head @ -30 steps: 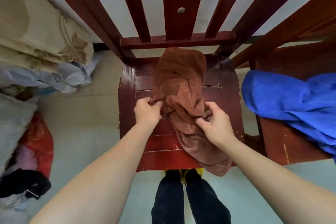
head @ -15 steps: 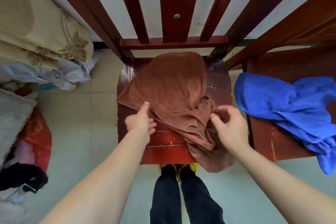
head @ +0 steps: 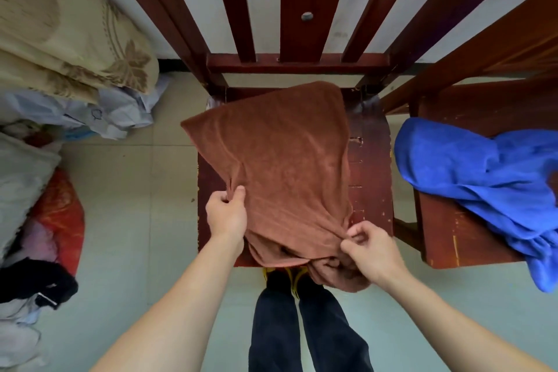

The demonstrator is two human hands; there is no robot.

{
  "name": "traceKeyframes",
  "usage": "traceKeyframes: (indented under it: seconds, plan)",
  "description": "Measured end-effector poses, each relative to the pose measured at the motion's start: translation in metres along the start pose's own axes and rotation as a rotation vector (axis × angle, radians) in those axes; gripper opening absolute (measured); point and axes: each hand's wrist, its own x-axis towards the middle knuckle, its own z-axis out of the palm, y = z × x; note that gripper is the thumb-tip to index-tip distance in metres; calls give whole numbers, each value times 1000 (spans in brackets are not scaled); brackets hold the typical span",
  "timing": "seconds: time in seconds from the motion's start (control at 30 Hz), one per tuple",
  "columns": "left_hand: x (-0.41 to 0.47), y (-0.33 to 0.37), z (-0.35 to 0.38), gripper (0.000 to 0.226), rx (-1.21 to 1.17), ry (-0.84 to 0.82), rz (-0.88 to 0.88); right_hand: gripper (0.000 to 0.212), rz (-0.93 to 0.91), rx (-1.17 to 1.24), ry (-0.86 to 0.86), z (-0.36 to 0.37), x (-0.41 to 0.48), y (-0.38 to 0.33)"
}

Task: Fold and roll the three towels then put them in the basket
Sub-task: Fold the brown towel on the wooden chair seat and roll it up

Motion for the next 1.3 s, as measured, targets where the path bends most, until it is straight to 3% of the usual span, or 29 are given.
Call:
traceKeyframes:
  seconds: [0.17, 0.3, 0.43, 0.53, 0.6, 0.8, 0.87, 0.97, 1.1, 1.2, 1.3]
  plan:
    - [10, -16, -15, 31, -116, -124, -147, 56, 10, 182, 241, -10, 42, -38]
    - [8, -31, -16, 15, -116, -128, -163, 25, 52, 21, 159, 3, 59, -45]
    - [11, -37, -26, 16, -27, -39, -84, 24, 186, 31, 276, -10, 43, -7]
    - [15, -32, -27, 19, 107, -54, -90, 23, 271, -102, 226, -22, 24, 23]
    - [18, -24, -25, 27, 197, -61, -42, 29, 246, -139, 211, -31, 23, 24]
    - [46, 37, 2, 36, 402, 104, 298, 53, 11, 62, 449, -57, 86, -36]
    - [59, 61, 18, 33, 437, 115, 377, 48, -12, 147, 462, -63, 110, -56]
    - [75, 84, 34, 19, 444, 109, 419, 18, -13, 190, 486, -67, 128, -72]
    - [94, 113, 21, 21, 354, 159, 431, 22, -31, 254, 563, -76, 134, -86]
    - [100, 136, 4, 24, 400, 73, 473, 12, -55, 267, 585, -86, 142, -102]
    - [83, 131, 5, 52, 559, -193, 421, 11, -61, 289, 577, -85, 147, -114]
